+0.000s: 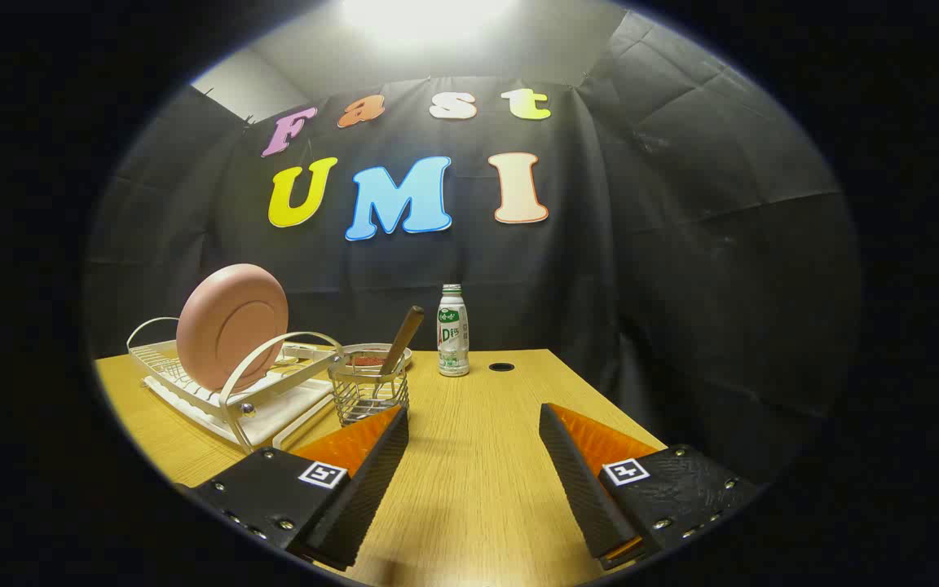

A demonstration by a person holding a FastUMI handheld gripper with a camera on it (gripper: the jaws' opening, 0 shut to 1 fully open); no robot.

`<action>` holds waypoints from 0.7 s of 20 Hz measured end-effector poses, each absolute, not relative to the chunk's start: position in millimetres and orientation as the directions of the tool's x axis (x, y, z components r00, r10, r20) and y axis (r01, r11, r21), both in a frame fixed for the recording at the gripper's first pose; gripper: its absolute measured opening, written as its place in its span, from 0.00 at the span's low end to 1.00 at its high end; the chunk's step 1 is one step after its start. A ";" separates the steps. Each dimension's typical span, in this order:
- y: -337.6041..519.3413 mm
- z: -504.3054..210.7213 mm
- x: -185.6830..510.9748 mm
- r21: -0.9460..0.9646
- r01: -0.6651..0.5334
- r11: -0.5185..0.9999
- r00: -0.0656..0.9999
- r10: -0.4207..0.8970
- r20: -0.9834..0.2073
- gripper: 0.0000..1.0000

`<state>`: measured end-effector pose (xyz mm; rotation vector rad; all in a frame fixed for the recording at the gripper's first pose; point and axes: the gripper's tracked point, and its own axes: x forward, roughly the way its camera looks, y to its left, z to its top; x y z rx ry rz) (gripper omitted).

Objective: Take the plate from the dish rack, then take the spoon from the basket and place it into the plate.

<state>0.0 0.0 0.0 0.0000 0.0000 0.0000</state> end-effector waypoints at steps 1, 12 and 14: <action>-0.5 -0.1 1.2 0.003 0.000 1.000 1.000 0.000 0.000 0.99; -33.8 30.5 20.6 -0.051 0.117 0.992 0.987 -0.110 0.118 0.98; -40.7 38.4 21.9 -0.067 0.141 0.988 0.981 -0.130 0.145 0.99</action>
